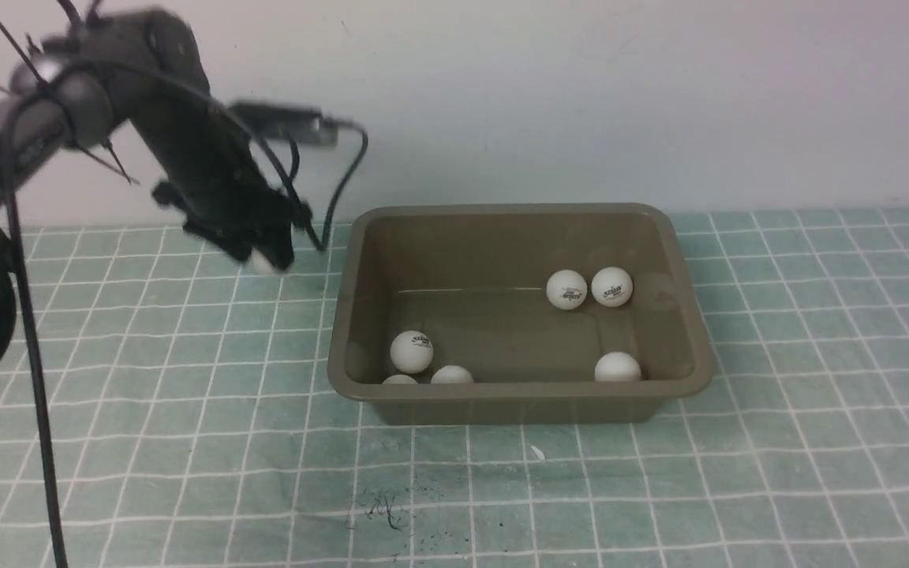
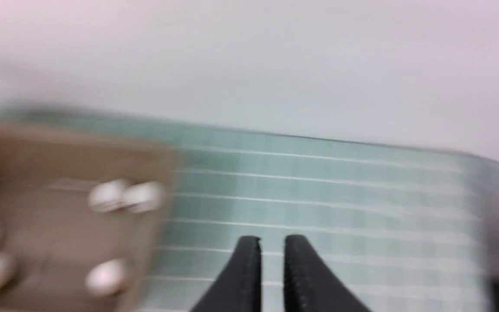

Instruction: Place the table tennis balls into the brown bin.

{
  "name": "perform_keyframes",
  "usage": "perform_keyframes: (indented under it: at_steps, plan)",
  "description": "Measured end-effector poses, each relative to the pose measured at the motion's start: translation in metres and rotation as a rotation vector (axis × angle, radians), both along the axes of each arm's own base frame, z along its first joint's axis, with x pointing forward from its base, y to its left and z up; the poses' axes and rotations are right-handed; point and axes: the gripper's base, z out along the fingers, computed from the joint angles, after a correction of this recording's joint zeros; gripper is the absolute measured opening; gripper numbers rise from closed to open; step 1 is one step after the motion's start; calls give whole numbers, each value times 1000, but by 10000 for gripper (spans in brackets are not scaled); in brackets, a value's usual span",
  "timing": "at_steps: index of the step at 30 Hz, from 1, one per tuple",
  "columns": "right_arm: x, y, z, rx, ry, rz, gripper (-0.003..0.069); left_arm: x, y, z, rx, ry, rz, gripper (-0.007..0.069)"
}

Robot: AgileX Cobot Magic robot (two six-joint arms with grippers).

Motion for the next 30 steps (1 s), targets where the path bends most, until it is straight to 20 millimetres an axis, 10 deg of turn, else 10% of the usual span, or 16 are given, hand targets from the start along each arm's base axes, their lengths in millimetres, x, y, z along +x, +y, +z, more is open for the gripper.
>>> perform_keyframes:
  at_steps: [7, 14, 22, 27, 28, 30]
  plan:
    - [-71, 4, -37, 47, -171, -62, -14, -25, -71, 71, -205, -151, -180, 321]
    - [-122, 17, -113, 145, -450, -31, -15, -33, -138, 25, -180, -54, -321, 353]
    - [-160, 22, -149, 90, -623, -1, -15, -31, -145, 25, -130, -51, -233, 559]
    - [-185, 25, -147, 76, -743, 8, -15, -34, -127, 63, -73, -158, -164, 328]
    - [-191, 26, -148, 73, -768, 11, -15, -44, -115, 93, -48, -224, -145, 158]
    - [-193, 26, -148, 72, -779, 12, -15, -56, -106, 122, -49, -283, -124, 64]
